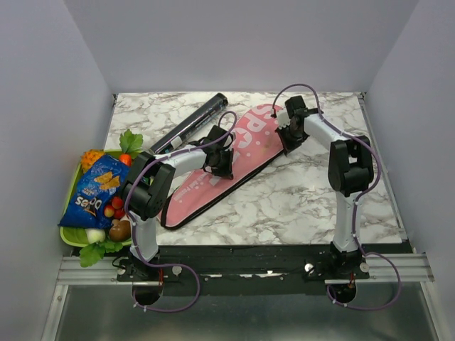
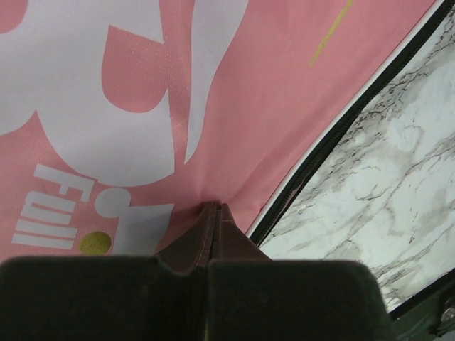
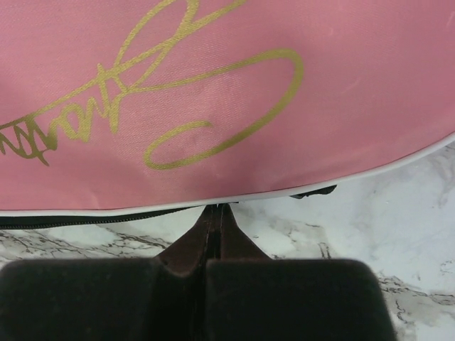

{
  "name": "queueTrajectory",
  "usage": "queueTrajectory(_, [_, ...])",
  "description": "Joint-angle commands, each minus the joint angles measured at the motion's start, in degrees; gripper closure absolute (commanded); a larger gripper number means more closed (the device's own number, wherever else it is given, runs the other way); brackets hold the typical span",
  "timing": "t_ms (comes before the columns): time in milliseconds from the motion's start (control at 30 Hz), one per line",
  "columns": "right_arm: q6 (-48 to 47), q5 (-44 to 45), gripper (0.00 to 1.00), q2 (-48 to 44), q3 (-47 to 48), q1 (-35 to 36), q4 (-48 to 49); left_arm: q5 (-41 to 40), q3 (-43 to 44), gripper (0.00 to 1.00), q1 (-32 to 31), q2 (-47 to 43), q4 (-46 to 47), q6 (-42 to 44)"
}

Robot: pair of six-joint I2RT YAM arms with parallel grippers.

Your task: Pack up the badminton gear

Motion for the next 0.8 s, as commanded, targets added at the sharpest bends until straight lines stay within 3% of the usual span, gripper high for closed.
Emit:
queueTrajectory(0, [2.2,-4.5,0.99,-2.7,-3.6,6.0,-2.3,-0.9,-1.0,1.0,-0.7,2.9,-3.9,1.2])
queueTrajectory(400, [6.6,-11.1,0.99,-5.2,-9.8,15.2,-1.8,-0.8,-0.3,1.0,-0.7,3.9,-3.4,1.0])
queueTrajectory(600, [9.5,-17.4,0.99,-8.5,-15.9,16.4,1.7,-0.8,-0.8,1.0,-0.7,3.7,-3.0,1.0])
queueTrajectory(767, [13.9,-9.0,0.98,-11.8,-19.0,16.1,5.9,-1.0,-1.1,1.0,-0.7,3.3,-2.8,1.1])
